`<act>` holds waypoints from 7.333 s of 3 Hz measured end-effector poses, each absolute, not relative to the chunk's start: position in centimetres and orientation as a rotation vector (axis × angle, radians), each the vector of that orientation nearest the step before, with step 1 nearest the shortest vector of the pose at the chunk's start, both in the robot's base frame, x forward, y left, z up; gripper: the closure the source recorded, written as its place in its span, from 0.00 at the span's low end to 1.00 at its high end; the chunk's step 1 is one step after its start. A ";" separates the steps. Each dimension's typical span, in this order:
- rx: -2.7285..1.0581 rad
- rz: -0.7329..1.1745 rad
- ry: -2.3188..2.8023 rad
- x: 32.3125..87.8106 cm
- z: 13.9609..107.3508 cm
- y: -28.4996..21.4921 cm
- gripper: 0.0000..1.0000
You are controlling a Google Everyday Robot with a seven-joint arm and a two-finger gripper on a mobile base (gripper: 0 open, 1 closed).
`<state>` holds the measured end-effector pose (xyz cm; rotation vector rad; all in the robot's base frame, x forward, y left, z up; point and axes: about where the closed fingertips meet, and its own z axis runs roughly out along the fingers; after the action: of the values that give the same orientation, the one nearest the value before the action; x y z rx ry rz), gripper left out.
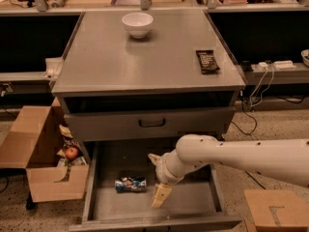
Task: Pick redbull can from middle drawer and place on counter
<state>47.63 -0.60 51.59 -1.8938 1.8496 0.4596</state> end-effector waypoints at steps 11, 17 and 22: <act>-1.741 0.547 1.633 52.9 45.6 4.2 1.00; -1.891 0.341 1.167 50.1 80.3 5.8 1.00; -1.749 0.303 1.145 62.6 93.1 7.3 1.00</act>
Offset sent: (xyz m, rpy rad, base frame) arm 0.0198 0.0228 -0.0411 0.0048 0.0127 0.0238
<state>62.64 7.30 93.06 -1.7489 1.1454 0.3032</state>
